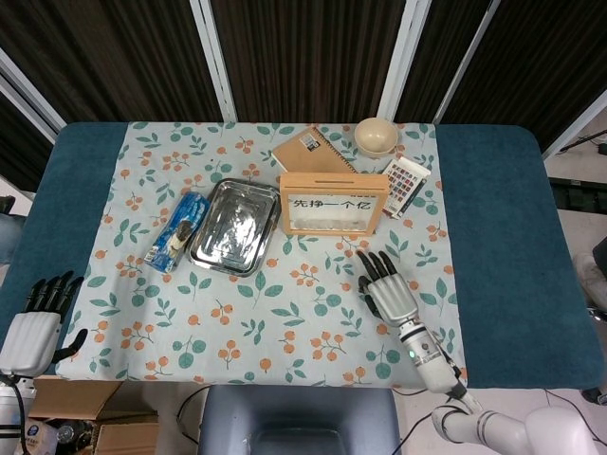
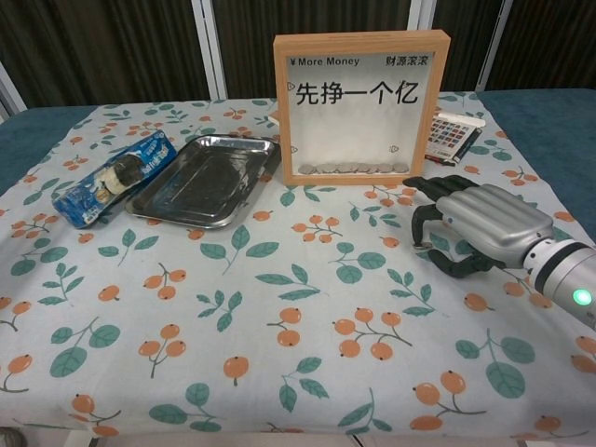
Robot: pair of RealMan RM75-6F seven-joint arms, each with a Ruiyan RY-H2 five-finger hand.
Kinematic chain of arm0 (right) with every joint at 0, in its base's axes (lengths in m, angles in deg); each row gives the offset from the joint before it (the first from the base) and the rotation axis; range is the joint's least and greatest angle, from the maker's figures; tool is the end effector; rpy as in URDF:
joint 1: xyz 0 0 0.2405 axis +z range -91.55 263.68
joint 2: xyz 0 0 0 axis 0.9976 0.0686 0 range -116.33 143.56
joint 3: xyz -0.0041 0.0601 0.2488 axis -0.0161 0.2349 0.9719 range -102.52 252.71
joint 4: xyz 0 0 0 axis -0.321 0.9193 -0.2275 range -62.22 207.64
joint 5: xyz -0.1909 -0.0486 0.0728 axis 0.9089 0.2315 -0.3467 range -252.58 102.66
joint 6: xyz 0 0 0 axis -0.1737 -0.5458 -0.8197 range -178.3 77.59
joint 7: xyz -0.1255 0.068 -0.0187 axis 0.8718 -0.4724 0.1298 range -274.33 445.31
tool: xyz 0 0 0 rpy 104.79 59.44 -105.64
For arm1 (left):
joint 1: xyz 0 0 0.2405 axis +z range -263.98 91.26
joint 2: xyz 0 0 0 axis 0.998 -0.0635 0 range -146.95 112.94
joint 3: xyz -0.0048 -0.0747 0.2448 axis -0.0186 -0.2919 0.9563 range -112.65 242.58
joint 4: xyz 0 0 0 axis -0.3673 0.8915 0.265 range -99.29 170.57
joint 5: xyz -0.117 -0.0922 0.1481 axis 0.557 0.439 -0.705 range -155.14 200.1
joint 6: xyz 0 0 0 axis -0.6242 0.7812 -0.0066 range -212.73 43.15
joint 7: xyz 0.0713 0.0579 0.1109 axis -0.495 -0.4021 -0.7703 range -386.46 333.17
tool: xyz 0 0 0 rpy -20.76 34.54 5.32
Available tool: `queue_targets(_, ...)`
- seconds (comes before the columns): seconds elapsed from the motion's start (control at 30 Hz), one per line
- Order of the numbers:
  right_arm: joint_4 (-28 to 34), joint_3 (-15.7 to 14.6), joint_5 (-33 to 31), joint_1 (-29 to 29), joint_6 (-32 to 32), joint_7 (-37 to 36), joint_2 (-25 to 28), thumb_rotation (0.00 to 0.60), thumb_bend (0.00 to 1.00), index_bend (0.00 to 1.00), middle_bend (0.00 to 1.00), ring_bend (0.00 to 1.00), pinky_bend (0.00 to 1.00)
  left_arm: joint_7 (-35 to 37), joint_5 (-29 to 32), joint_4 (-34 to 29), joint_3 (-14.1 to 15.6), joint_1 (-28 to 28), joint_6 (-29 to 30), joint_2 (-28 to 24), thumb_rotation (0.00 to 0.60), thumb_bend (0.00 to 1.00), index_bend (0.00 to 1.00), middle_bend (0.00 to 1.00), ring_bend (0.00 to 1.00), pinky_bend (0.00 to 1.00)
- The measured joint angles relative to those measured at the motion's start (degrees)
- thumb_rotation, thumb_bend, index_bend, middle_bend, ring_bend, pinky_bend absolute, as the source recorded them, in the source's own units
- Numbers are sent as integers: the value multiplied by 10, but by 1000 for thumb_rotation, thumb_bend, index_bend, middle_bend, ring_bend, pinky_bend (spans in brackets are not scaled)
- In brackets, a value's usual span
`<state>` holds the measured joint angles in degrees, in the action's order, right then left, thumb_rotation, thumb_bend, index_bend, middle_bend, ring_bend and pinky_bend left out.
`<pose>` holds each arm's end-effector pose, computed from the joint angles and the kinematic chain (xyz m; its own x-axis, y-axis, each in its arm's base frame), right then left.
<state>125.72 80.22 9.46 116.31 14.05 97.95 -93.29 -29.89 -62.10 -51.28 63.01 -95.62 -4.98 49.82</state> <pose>-0.2315 -0.3056 -0.0734 0.5871 -0.1040 0.8028 -0.7720 -0.3704 0.5166 -0.3210 0.2034 0.1405 0.4900 0.0697 0.8689 0.8716 -0.0529 -0.4873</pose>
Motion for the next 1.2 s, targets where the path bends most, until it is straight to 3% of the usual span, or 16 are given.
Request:
queue_targets(0.57,-20,-1,9,7,14,-4,-11,600,506,656,0,0,0,6,3,5,1,0,-2,0,600,325,0,0,0,0)
queue_targets(0.97,-41,-5,20,12,23,-19,-23,600,505,589,0,0,0,15,5,13,1,4,1,3,600,325,0,0,0,0)
queue_targets(1.2,-49,-7,28,14,34,-30,-27,600,505,605,0,0,0,21,1,18,2,5,3,4,600,325,0,0,0,0)
